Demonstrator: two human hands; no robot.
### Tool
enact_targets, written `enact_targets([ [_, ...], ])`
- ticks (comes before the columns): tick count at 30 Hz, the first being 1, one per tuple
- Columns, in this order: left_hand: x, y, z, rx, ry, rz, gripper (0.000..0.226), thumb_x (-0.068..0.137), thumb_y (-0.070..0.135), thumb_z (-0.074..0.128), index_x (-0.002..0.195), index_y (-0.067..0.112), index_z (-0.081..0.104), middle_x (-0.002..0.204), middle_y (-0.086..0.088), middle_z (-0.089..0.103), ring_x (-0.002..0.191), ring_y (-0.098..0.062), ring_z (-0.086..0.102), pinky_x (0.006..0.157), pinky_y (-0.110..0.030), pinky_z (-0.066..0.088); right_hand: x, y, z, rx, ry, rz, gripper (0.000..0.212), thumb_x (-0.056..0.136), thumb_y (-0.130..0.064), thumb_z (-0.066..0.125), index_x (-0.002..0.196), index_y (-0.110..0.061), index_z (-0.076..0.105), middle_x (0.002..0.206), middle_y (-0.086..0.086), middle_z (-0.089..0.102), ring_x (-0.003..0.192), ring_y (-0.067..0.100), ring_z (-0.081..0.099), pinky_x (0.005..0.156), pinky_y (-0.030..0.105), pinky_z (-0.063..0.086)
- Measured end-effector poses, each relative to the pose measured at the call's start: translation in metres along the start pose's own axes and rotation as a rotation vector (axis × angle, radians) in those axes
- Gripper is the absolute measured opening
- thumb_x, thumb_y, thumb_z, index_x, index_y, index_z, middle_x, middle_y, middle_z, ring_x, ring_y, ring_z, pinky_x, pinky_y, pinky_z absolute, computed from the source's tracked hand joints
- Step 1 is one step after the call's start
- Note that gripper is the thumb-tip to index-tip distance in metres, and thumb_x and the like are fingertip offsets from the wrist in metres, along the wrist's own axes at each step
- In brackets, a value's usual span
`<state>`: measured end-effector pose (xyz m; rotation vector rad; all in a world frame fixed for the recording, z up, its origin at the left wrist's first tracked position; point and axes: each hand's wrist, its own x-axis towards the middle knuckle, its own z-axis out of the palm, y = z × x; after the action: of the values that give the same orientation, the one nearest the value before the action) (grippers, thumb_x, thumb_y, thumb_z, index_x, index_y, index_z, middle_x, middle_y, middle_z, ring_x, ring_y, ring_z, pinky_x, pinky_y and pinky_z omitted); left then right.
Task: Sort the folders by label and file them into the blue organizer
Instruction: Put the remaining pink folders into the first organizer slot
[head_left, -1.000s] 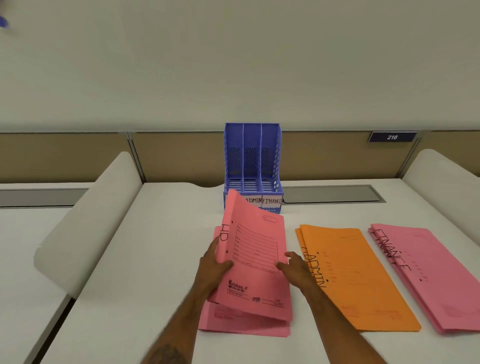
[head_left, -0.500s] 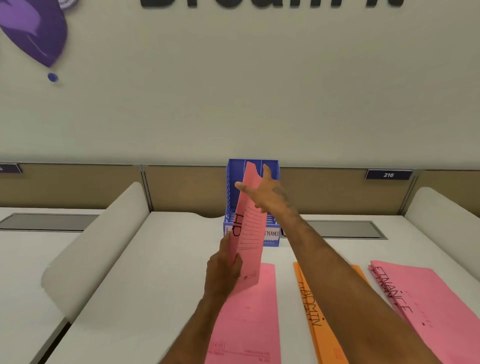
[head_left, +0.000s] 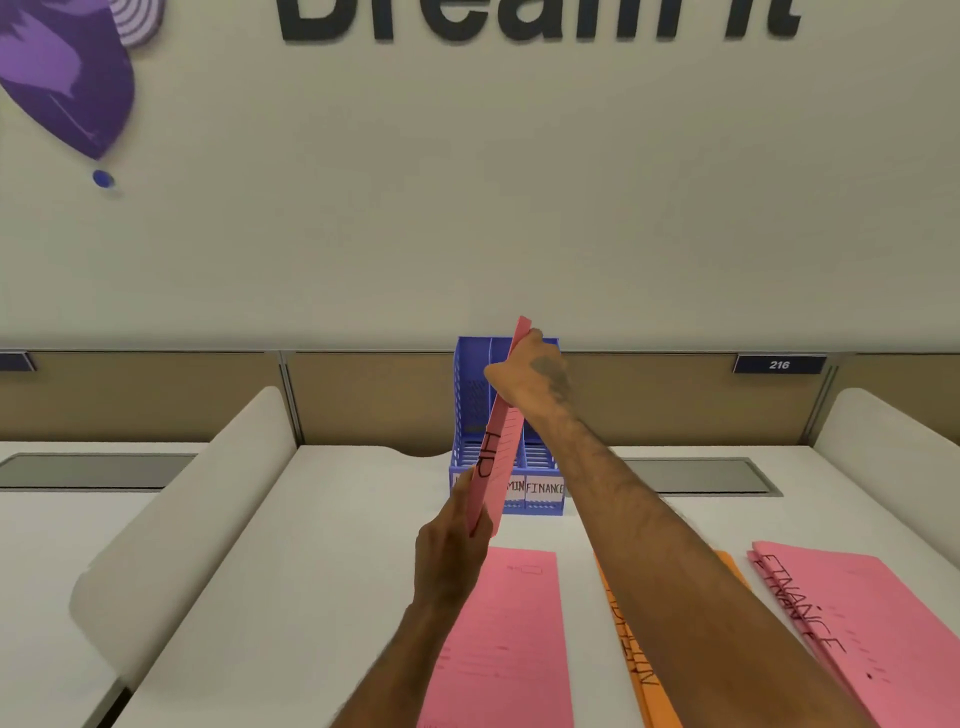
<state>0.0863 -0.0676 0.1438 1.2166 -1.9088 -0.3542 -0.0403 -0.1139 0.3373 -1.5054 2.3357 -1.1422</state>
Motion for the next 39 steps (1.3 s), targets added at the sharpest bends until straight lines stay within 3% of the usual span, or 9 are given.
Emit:
enact_targets([
  [6, 0.030, -0.019, -0.004, -0.063, -0.013, 0.038, 0.056, 0.098, 0.030, 0.056, 0.149, 0.019, 0.034, 0.138, -0.005, 0.059, 0.104, -0.021, 0.068, 0.085, -0.041, 0.060, 0.017, -0.021, 0.013, -0.011, 0.095, -0.054, 0.049, 0.079, -0.024, 0.067, 0.119, -0.007, 0.045, 0.103, 0.009, 0.061, 0.086, 0.027, 0.061, 0.068, 0.035, 0.054],
  [12, 0.053, -0.038, 0.001, -0.130, -0.032, 0.044, 0.060, 0.097, 0.034, 0.056, 0.150, 0.024, 0.031, 0.140, -0.002, 0.056, 0.111, -0.017, 0.066, 0.086, -0.035, 0.058, 0.037, -0.036, 0.030, -0.030, 0.139, -0.127, 0.048, 0.078, -0.021, 0.068, 0.117, -0.006, 0.044, 0.098, 0.008, 0.059, 0.079, 0.026, 0.055, 0.064, 0.032, 0.044],
  [16, 0.067, -0.064, 0.010, -0.175, -0.105, 0.059, 0.078, 0.082, 0.066, 0.060, 0.147, 0.033, 0.031, 0.138, 0.007, 0.056, 0.108, -0.007, 0.064, 0.084, -0.030, 0.059, 0.056, -0.044, 0.037, -0.033, 0.170, -0.189, 0.046, 0.077, -0.017, 0.066, 0.115, -0.007, 0.043, 0.088, 0.004, 0.054, 0.076, 0.026, 0.056, 0.060, 0.033, 0.044],
  [19, 0.073, -0.093, 0.022, -0.119, -0.171, 0.081, 0.099, 0.065, 0.086, 0.060, 0.145, 0.035, 0.030, 0.140, 0.014, 0.051, 0.116, 0.003, 0.050, 0.090, -0.020, 0.047, 0.076, -0.052, 0.040, -0.031, 0.199, -0.228, 0.047, 0.076, -0.018, 0.066, 0.115, -0.008, 0.042, 0.084, 0.003, 0.055, 0.071, 0.025, 0.057, 0.057, 0.033, 0.046],
  [21, 0.079, -0.111, 0.031, -0.099, -0.245, 0.033, 0.105, 0.060, 0.088, 0.062, 0.146, 0.041, 0.025, 0.148, 0.018, 0.041, 0.125, 0.005, 0.039, 0.096, -0.022, 0.041, 0.089, -0.056, 0.046, -0.031, 0.203, -0.262, 0.049, 0.077, -0.019, 0.066, 0.117, -0.008, 0.040, 0.085, 0.004, 0.057, 0.070, 0.025, 0.058, 0.058, 0.035, 0.051],
  [24, 0.093, -0.135, 0.047, -0.003, -0.393, -0.017, 0.113, 0.060, 0.091, 0.058, 0.150, 0.042, 0.013, 0.159, 0.014, 0.024, 0.144, -0.008, 0.025, 0.111, -0.037, 0.036, 0.108, -0.056, 0.058, -0.024, 0.213, -0.306, 0.048, 0.077, -0.017, 0.064, 0.117, -0.007, 0.040, 0.082, 0.005, 0.059, 0.066, 0.025, 0.060, 0.057, 0.036, 0.053],
  [29, 0.127, -0.169, 0.078, 0.213, -0.550, -0.124, 0.115, 0.073, 0.079, 0.056, 0.156, 0.028, -0.003, 0.166, 0.003, -0.006, 0.153, -0.019, -0.005, 0.120, -0.044, 0.018, 0.139, -0.047, 0.090, -0.020, 0.258, -0.360, 0.045, 0.077, -0.012, 0.061, 0.116, -0.007, 0.039, 0.073, 0.004, 0.057, 0.052, 0.023, 0.055, 0.048, 0.031, 0.047],
  [36, 0.160, -0.194, 0.115, 0.199, -0.644, -0.105, 0.109, 0.080, 0.066, 0.063, 0.157, 0.024, -0.003, 0.166, -0.001, -0.007, 0.153, -0.020, -0.006, 0.121, -0.038, 0.016, 0.168, -0.017, 0.139, -0.028, 0.286, -0.446, 0.049, 0.086, -0.012, 0.061, 0.129, -0.002, 0.040, 0.102, 0.020, 0.069, 0.060, 0.028, 0.064, 0.056, 0.031, 0.054],
  [39, 0.164, -0.199, 0.126, 0.180, -0.659, -0.097, 0.108, 0.082, 0.060, 0.066, 0.157, 0.022, -0.001, 0.166, 0.000, -0.006, 0.153, -0.021, -0.006, 0.121, -0.040, 0.019, 0.176, -0.005, 0.159, -0.027, 0.294, -0.448, 0.050, 0.086, -0.012, 0.060, 0.130, -0.002, 0.040, 0.101, 0.019, 0.069, 0.063, 0.030, 0.066, 0.058, 0.030, 0.054],
])
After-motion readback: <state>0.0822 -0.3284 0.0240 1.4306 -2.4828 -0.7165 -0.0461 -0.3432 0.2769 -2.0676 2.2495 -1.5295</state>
